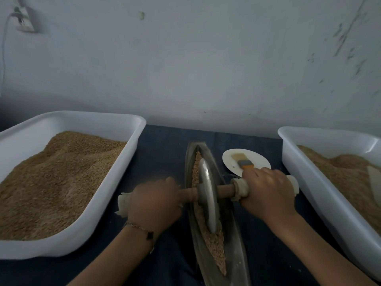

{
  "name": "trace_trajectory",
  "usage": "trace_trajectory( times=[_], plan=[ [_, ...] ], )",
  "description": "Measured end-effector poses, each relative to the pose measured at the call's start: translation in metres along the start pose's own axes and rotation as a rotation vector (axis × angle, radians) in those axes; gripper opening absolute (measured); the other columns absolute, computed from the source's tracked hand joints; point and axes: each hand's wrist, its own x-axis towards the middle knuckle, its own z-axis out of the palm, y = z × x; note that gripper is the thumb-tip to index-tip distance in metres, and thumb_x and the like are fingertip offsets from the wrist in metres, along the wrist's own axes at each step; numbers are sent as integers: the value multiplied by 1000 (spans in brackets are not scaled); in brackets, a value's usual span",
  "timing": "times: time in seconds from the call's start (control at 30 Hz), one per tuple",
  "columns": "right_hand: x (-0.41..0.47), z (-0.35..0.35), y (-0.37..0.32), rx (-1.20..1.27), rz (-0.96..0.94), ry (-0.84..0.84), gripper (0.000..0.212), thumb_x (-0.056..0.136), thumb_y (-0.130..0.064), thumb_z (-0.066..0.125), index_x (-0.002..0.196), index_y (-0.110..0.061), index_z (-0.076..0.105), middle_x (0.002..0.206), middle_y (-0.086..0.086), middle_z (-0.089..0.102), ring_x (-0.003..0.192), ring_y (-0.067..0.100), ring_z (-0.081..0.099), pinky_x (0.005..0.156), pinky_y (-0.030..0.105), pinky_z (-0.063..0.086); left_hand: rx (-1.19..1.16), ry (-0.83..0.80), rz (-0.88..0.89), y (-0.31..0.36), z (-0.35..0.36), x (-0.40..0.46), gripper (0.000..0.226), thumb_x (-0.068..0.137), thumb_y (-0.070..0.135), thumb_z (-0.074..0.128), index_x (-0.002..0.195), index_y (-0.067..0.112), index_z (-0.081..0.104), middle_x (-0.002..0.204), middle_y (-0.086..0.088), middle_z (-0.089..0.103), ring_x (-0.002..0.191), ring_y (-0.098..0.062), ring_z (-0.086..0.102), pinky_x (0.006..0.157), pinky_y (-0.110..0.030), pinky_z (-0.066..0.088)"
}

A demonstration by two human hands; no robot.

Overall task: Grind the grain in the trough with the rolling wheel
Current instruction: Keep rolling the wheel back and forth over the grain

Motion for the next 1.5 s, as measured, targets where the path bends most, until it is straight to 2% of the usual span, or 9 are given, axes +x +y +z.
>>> trace_trajectory(
  times=[0.17, 0.3, 0.5, 0.77, 0.9, 1.03, 1.23, 1.37, 1.5],
  plan=[
    [7, 17, 11, 13, 94, -180, 27, 52, -23, 79, 60, -19, 54, 51, -5, 52, 44, 16, 48, 45, 22, 25, 142, -116, -21, -9, 9, 28, 33, 86, 43, 45, 64, 28, 25, 58, 12, 34, 49, -4, 31, 44, -22, 16],
    [26, 28, 18, 53, 157, -328, 11, 72, -34, 58, 74, -25, 52, 66, -9, 50, 63, 16, 54, 51, 27, 29, 126, -214, -55, -14, 10, 53, 31, 85, 43, 44, 65, 29, 25, 61, 12, 37, 50, -4, 31, 46, -24, 20],
    [40, 32, 18, 33, 152, -348, 16, 74, -35, 56, 73, -28, 42, 65, -11, 43, 61, 11, 42, 51, 26, 21, 105, -269, -103, -19, 16, 61, 34, 86, 49, 45, 66, 31, 26, 63, 13, 41, 52, -2, 36, 46, -21, 23],
    [22, 16, 10, -26, 145, -206, 24, 54, -19, 75, 62, -18, 52, 55, -1, 56, 46, 20, 51, 47, 24, 24, 166, -174, -46, -7, 4, 46, 30, 90, 47, 44, 71, 27, 30, 63, 12, 37, 56, -7, 39, 53, -24, 27],
    [-4, 0, 6, 4, 139, -161, 35, 46, -16, 84, 59, -18, 51, 49, -3, 52, 42, 12, 32, 45, 21, 22, 202, -121, -6, 3, -7, 21, 28, 91, 43, 40, 71, 26, 30, 65, 11, 37, 58, -9, 38, 57, -25, 27],
    [-21, -10, 5, 4, 120, -155, 39, 40, -17, 87, 60, -19, 53, 48, -5, 49, 42, 9, 30, 45, 15, 11, 177, -121, 22, 7, -14, 7, 21, 88, 40, 42, 75, 26, 35, 68, 11, 43, 59, -10, 39, 58, -25, 30],
    [-3, 7, 11, -31, 158, -274, 25, 65, -30, 70, 67, -27, 45, 56, -11, 43, 49, 11, 36, 46, 24, 20, 198, -193, 8, -7, 0, 26, 25, 85, 43, 43, 71, 27, 31, 60, 11, 33, 55, -8, 37, 48, -24, 23],
    [25, 18, 12, -26, 152, -309, 14, 69, -29, 63, 73, -23, 50, 67, -5, 56, 62, 20, 53, 54, 28, 27, 152, -202, -36, -21, 15, 47, 23, 83, 44, 48, 71, 29, 35, 60, 12, 38, 50, -5, 35, 46, -23, 24],
    [48, 33, 17, -29, 158, -259, 22, 68, -25, 65, 67, -22, 43, 63, -3, 55, 56, 17, 37, 54, 29, 26, 123, -134, -52, -30, 26, 67, 32, 84, 43, 49, 65, 30, 28, 57, 12, 37, 47, -2, 32, 43, -21, 20]
  ],
)
